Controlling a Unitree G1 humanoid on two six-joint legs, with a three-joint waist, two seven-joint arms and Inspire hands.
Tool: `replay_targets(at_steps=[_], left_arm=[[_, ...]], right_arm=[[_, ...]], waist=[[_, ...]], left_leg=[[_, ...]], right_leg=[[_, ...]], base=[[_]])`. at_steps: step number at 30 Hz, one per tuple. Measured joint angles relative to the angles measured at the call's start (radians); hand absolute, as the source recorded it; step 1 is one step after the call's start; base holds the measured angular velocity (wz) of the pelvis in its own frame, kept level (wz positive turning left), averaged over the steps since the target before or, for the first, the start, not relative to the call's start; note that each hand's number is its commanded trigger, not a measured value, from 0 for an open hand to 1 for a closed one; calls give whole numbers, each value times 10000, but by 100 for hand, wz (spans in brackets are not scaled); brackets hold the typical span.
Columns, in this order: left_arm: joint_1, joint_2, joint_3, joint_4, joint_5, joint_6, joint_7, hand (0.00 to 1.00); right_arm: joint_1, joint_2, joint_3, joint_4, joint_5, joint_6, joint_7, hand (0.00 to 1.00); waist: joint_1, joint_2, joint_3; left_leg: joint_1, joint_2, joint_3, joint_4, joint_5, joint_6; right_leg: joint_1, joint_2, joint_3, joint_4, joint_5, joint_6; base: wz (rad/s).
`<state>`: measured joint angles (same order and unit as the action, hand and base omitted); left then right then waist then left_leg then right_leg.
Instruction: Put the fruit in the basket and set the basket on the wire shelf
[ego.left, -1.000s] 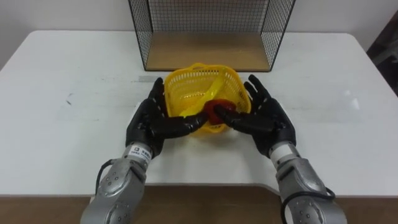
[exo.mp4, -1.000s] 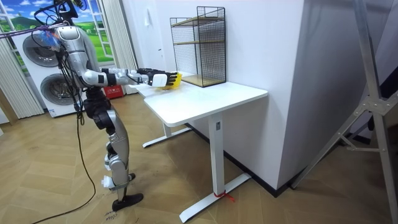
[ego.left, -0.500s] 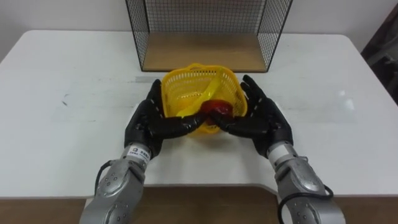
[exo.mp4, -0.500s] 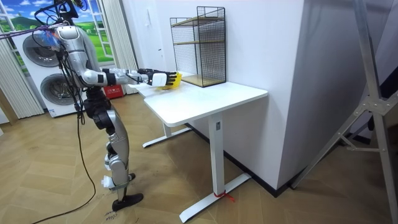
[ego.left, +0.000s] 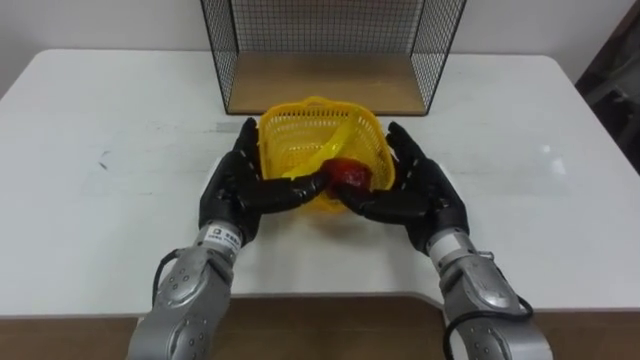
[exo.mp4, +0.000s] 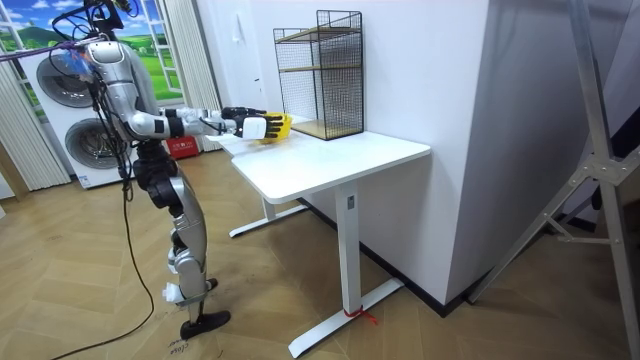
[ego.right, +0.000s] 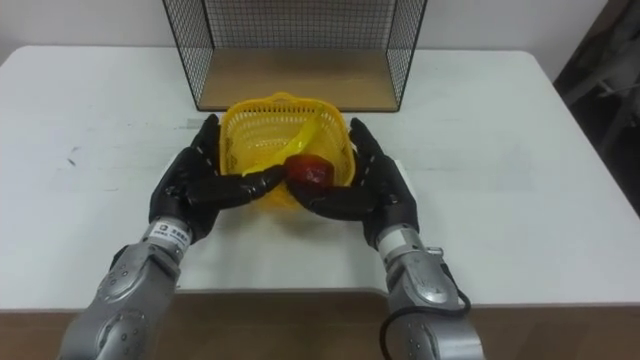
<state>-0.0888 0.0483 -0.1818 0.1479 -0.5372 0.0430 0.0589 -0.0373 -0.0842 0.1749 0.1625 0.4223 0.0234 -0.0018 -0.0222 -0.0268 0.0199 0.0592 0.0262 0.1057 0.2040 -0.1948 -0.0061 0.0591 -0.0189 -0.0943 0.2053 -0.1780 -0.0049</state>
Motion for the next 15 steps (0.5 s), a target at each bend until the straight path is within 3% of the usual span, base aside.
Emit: replay_targets(at_steps=[15], left_arm=[[-85,-1,189,-692,96,-17,26,0]], right_arm=[[-572,-1,-13,-164,-335,0,-200,0]], waist=[[-83,38,-24]], left_leg=[[-53,11,5,4,0,0]], right_leg=[[-71,10,26,-1,16,-9]], base=[[0]])
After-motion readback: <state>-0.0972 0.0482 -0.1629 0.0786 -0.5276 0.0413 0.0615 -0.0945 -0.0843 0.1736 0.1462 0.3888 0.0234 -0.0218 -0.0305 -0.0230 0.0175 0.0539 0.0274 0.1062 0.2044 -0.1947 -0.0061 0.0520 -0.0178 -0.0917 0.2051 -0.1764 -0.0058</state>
